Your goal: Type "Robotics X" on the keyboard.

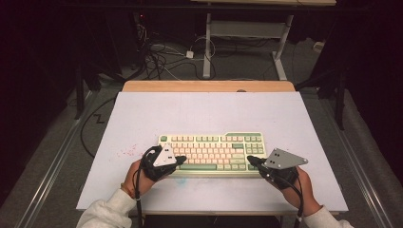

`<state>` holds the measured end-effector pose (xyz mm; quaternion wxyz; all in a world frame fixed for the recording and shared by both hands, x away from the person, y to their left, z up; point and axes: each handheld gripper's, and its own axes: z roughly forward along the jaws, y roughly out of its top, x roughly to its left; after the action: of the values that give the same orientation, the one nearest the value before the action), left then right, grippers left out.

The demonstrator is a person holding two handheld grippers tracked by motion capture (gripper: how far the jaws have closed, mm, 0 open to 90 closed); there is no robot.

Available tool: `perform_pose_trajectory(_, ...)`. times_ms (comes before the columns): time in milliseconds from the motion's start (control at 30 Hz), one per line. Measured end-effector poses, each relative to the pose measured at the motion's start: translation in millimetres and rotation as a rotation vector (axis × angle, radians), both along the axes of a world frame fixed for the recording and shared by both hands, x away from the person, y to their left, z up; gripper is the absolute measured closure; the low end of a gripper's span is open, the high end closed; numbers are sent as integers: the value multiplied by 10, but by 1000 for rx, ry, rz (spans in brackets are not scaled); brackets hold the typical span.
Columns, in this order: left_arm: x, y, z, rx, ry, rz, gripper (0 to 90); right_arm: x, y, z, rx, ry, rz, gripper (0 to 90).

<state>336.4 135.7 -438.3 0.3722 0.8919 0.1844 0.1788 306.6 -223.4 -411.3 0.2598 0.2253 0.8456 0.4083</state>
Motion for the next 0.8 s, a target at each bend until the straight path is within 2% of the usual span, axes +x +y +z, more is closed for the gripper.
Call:
perform_pose_trajectory(167,70,-126,1,10,6,-13,874,-16,-24,-22,-5,6,-4,900)
perform_pose_trajectory(400,156,-300,-43,44,21,-40,874,-24,4,-28,-10,5,10,900)
perform_pose_trajectory(800,232,-405,-78,72,41,-50,873,-19,14,-19,-6,3,19,900)
